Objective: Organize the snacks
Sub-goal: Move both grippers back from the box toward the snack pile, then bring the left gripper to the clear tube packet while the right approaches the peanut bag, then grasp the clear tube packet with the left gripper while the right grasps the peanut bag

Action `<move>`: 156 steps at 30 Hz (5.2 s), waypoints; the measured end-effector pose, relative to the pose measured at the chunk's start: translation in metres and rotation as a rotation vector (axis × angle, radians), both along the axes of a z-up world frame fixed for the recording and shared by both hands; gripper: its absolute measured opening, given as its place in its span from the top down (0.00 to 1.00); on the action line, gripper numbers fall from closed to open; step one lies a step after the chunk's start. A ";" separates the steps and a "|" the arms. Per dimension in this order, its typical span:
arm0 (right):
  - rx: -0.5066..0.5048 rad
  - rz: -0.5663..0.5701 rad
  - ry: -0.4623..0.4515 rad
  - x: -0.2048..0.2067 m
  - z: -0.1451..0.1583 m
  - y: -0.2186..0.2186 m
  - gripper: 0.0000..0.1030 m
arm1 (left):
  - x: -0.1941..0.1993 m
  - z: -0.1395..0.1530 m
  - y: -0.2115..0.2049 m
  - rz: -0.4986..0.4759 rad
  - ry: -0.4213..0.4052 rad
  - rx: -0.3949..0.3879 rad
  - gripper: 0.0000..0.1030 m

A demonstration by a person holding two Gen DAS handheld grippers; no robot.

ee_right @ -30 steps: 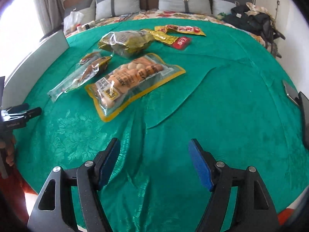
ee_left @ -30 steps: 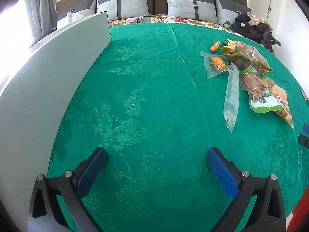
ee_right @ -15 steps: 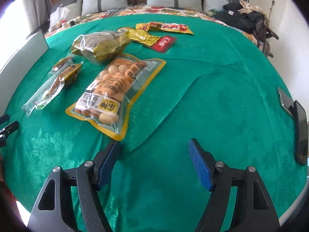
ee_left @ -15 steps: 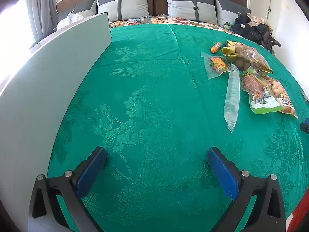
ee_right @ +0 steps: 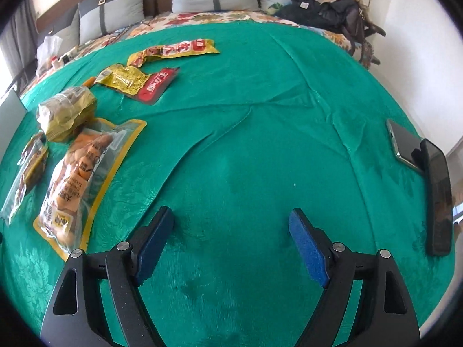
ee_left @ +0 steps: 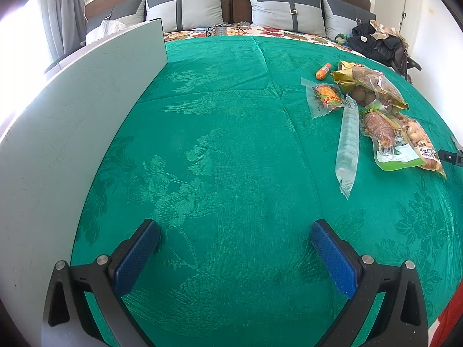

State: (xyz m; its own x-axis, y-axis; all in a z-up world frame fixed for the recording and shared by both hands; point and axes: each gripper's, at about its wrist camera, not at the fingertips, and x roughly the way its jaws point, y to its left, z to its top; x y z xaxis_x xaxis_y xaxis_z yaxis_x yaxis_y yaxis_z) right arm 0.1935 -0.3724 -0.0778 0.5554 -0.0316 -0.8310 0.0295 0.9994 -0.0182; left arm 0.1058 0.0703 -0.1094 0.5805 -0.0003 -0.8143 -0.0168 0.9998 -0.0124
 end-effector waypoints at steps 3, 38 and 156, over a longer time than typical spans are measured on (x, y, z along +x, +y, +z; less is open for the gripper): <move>-0.001 0.006 -0.066 -0.007 -0.004 0.001 0.09 | 0.000 0.000 0.000 0.000 0.000 0.001 0.00; 0.002 0.004 -0.059 -0.006 -0.006 0.000 0.05 | 0.014 0.019 -0.030 -0.067 0.119 -0.028 0.81; 0.017 0.299 -0.056 -0.065 -0.015 0.095 0.09 | 0.039 -0.002 0.017 0.058 0.006 -0.001 0.00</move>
